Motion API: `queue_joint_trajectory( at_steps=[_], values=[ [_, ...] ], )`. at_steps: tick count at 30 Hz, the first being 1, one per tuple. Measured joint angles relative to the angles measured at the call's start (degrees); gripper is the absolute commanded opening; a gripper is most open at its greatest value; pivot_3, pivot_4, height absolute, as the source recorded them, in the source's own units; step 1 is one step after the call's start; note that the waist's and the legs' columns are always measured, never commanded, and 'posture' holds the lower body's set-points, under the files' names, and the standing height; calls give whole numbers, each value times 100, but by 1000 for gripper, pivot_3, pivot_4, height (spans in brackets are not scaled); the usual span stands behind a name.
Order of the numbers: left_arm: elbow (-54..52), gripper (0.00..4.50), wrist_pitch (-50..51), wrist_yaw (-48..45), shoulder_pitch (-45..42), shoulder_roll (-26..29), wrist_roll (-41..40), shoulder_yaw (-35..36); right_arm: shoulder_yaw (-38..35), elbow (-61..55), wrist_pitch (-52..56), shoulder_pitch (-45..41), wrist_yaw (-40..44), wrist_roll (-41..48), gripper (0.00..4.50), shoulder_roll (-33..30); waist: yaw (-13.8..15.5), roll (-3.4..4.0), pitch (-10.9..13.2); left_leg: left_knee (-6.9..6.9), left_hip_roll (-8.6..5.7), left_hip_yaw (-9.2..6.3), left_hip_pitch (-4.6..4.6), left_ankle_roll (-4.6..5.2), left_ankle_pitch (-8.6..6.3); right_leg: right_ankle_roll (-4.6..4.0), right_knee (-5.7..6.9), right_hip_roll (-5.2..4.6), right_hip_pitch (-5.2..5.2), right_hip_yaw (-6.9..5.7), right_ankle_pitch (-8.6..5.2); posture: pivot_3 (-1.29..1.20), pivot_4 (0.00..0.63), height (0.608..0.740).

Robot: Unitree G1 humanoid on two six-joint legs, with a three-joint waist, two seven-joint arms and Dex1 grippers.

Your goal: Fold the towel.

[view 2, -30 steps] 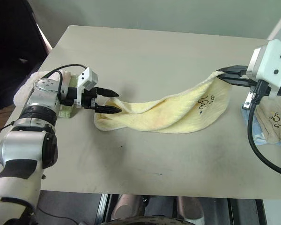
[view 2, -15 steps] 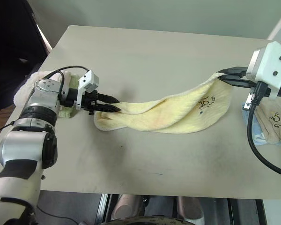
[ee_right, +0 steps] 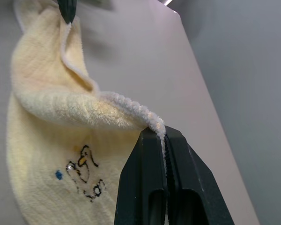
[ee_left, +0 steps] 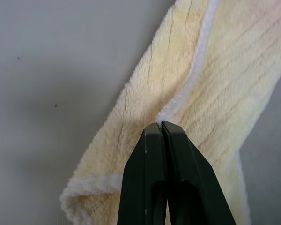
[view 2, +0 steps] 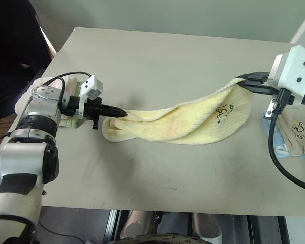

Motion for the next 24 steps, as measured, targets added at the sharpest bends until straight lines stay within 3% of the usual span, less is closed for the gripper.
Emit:
queue_joint_trajectory(
  at_steps=[3,9,20,24],
  values=[
    [-12,11,-31,113,-10,27,-222,303,4,183,-115,-183,-162,-82,0,119,-5,0,0,1,0,0,1,2,1,4,2,0,-1,1,4,0,150,740],
    [-7,11,-557,1255,-51,56,-467,865,13,772,-448,-483,-506,-454,0,228,-2,0,0,1,-1,0,1,8,5,7,2,-2,1,0,7,0,150,740],
    [197,11,-1076,4163,-678,-168,-549,1298,555,2260,-1219,-1106,-777,-1216,0,666,-27,2,1,1,0,4,3,7,11,8,0,-3,-1,1,17,0,150,740],
    [334,11,-1219,5067,-959,-266,-404,1296,1006,3586,-1803,-2061,-1258,-1835,0,1076,-55,7,4,0,-1,5,2,3,17,4,0,-4,-10,4,33,0,150,740]
  ],
)
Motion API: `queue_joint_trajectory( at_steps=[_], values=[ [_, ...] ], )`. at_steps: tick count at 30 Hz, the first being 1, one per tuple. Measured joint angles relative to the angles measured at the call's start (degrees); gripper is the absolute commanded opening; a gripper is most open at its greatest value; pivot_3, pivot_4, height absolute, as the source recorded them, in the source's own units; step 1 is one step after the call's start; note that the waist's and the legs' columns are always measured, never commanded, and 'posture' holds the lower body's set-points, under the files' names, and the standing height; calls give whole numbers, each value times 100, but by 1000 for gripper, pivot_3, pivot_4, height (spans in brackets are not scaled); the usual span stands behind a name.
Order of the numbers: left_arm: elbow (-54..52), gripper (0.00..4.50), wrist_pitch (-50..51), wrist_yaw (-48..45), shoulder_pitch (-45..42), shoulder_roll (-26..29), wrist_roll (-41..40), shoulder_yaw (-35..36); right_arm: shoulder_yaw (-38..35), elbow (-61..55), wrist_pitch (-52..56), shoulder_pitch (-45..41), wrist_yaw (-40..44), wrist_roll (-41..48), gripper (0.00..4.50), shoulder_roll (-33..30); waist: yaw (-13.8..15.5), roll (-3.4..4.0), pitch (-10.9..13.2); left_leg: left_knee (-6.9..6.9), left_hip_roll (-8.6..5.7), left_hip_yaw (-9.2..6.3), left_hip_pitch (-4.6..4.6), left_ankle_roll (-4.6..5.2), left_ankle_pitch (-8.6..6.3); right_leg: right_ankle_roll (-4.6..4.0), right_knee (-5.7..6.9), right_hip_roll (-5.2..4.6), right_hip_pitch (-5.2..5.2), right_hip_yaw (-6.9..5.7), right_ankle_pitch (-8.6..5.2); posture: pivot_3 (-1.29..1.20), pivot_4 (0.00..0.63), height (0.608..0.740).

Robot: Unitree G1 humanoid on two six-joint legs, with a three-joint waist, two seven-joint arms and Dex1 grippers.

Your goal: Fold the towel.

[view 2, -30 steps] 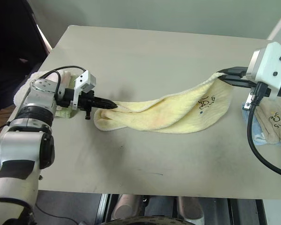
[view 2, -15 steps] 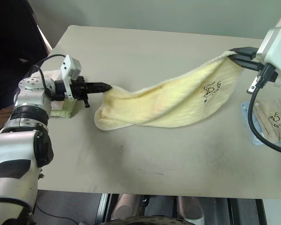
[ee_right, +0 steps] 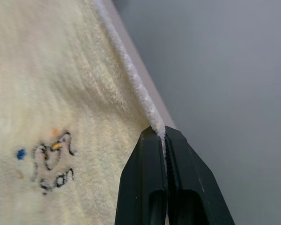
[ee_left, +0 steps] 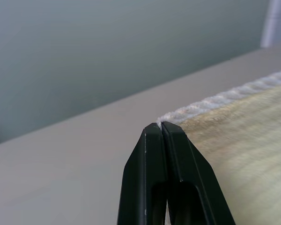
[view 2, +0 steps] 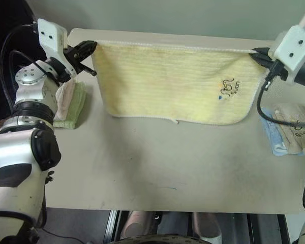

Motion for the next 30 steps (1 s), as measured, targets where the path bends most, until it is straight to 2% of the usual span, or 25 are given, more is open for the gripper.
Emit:
queue_joint_trajectory(
  at_steps=[6,10,15,20,28,30],
  values=[
    [48,11,-342,982,-645,-27,228,0,280,1855,-1116,-1461,-1205,-764,0,400,-11,11,6,-35,0,-2,-2,-6,1,-23,3,0,-25,-5,6,0,150,740],
    [55,11,-433,927,-635,11,237,-1,226,1854,-1451,-1342,-1175,-635,0,374,2,7,4,-31,15,-10,-33,-14,-2,-35,-1,5,-44,-17,-3,0,150,740],
    [49,11,-324,-321,11,180,377,-248,-106,494,-1006,528,-264,169,0,51,43,10,3,-24,4,16,-68,-26,0,-20,0,-2,-70,-18,-26,0,150,740],
    [36,11,-24,-1432,747,256,284,-315,-563,-1207,-71,2151,49,805,0,-182,40,10,3,-8,14,37,-97,-65,16,-15,2,0,-98,-11,-27,0,150,740],
    [-616,11,812,-3868,1410,746,-1,-395,-1653,-3152,1212,4245,315,1466,0,-579,46,5,0,4,20,43,-56,-3,-18,-17,8,2,-55,-6,-9,0,150,740],
    [-928,11,1127,-4288,1601,953,-75,-401,-1809,-3617,1503,4832,469,1647,0,-582,40,5,0,9,19,41,-34,0,-14,-53,8,5,-30,0,-31,0,150,740]
  ],
)
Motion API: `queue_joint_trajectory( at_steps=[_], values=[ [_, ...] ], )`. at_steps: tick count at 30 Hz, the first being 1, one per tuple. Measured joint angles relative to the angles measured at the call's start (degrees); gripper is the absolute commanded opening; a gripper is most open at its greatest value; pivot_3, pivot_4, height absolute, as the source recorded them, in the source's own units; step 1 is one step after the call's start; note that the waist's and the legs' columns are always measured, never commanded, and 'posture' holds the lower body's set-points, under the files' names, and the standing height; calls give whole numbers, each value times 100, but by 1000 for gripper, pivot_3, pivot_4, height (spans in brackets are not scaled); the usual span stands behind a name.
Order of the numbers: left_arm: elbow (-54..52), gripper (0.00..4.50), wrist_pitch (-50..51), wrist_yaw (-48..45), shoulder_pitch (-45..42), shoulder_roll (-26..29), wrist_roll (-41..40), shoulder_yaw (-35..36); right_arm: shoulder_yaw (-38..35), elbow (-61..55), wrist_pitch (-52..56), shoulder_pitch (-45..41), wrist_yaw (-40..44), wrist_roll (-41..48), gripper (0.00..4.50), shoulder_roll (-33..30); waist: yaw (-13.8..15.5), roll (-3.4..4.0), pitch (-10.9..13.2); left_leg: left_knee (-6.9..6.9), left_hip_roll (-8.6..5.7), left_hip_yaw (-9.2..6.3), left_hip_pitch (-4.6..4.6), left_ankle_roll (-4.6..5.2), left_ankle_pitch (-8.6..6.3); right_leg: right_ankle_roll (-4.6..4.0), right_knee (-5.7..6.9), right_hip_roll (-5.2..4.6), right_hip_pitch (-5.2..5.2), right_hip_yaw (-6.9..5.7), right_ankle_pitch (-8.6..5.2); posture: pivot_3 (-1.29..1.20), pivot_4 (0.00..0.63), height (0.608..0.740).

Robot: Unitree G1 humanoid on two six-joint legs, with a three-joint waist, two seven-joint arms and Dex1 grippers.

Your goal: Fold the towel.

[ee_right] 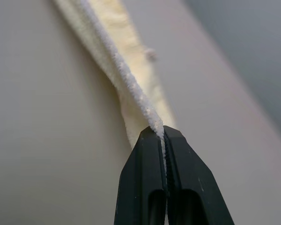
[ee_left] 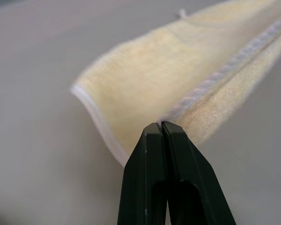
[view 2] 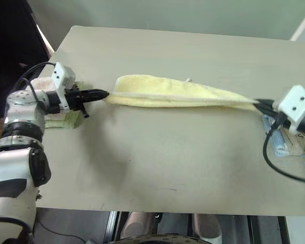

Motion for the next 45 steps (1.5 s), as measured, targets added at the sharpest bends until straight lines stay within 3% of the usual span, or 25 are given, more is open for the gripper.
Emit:
queue_joint_trajectory(
  at_steps=[6,9,16,27,31,36,45],
  values=[
    [-1500,11,1019,-640,925,390,-314,-136,-339,-722,426,967,148,163,0,12,-35,-11,-7,5,-8,-4,81,-1,12,59,-4,3,81,18,-31,0,150,740],
    [-2787,11,1785,-748,1654,679,-615,-168,-397,-897,500,1550,304,155,0,17,-43,-11,-7,1,-9,-4,74,-3,11,61,-4,5,74,19,-34,0,150,740],
    [-4843,11,3229,-589,2580,1354,-1103,-179,-584,-942,490,2041,651,89,0,-45,-42,-11,-11,-14,-11,-6,85,-27,-3,53,-3,6,72,32,-42,0,150,740],
    [-6495,11,4248,-106,4969,1802,-1931,744,-783,-1063,478,2597,1370,164,0,-215,-70,-21,-22,-33,1,-14,85,-62,-46,-26,34,23,42,37,-90,0,150,740],
    [-6505,11,4295,-95,4976,1955,-2119,846,-785,-1057,397,2638,1552,148,0,-370,-21,-25,-24,-33,-2,-29,85,-79,-59,-42,46,23,42,36,-96,0,150,740],
    [-5909,11,4104,-88,4279,1977,-2203,619,-756,-1021,392,2278,1562,189,0,-394,-20,-27,-25,-31,-5,-35,92,-104,-73,-55,72,23,38,33,-100,0,150,740],
    [-4188,11,3786,32,2683,1339,-2064,-137,-199,-332,415,1052,896,106,0,-81,-54,-29,-30,-24,-7,-42,93,-60,-42,-62,84,21,35,24,-93,0,150,740]
  ],
)
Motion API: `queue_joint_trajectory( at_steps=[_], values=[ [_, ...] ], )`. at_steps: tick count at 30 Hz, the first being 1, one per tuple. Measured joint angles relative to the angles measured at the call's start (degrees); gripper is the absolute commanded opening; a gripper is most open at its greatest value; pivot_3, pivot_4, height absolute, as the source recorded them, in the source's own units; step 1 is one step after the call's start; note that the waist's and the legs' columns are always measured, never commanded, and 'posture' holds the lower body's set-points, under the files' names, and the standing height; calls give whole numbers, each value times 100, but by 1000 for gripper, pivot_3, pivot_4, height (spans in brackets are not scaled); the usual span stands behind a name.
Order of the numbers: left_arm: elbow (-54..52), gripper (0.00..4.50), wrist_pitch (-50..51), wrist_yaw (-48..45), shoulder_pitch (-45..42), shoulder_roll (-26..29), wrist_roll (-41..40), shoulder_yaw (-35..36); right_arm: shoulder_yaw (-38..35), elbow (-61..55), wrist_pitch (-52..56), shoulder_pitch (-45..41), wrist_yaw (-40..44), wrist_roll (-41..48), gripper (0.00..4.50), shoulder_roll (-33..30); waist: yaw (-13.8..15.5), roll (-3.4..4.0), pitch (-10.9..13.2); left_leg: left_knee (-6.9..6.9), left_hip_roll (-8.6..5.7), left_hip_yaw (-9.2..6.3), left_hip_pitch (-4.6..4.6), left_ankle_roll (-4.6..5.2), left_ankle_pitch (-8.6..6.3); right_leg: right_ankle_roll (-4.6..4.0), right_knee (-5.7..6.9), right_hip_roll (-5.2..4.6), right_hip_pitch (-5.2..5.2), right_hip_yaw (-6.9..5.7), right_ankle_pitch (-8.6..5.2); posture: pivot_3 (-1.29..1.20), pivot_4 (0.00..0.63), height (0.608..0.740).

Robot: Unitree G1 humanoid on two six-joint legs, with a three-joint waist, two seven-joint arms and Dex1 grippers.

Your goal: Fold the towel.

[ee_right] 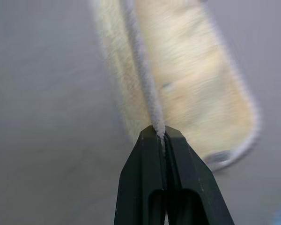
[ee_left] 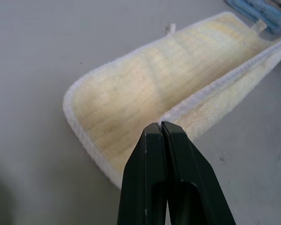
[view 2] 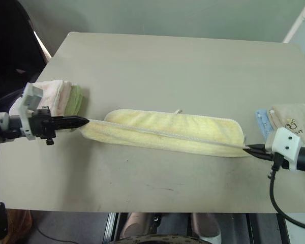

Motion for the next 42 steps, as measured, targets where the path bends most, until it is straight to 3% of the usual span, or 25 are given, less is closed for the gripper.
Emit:
queue_joint_trajectory(
  at_steps=[11,20,39,42],
  values=[
    [2112,11,-1119,5,-1346,-674,640,-508,853,1242,-505,-1379,-844,-555,0,563,20,0,0,6,1,-8,-4,18,13,20,-6,-6,11,-18,12,0,150,740],
    [3436,11,-1898,56,-2217,-1104,1135,-554,1293,2164,-911,-2012,-1194,-941,0,868,30,1,1,8,-8,-9,-5,38,29,35,-16,-15,21,-18,30,0,150,740],
    [4608,11,-2709,526,-2763,-1619,1839,-514,1709,3650,-1510,-2774,-1383,-1382,0,1310,29,2,1,-4,-8,-7,-16,45,35,85,-91,-17,34,-19,81,0,150,740],
    [4676,671,-2720,613,-2782,-1653,1845,-451,1713,3724,-1515,-2829,-1405,-1387,663,1318,31,2,1,-5,-8,-7,-16,45,35,80,-91,-17,34,-20,81,0,150,740]
  ],
)
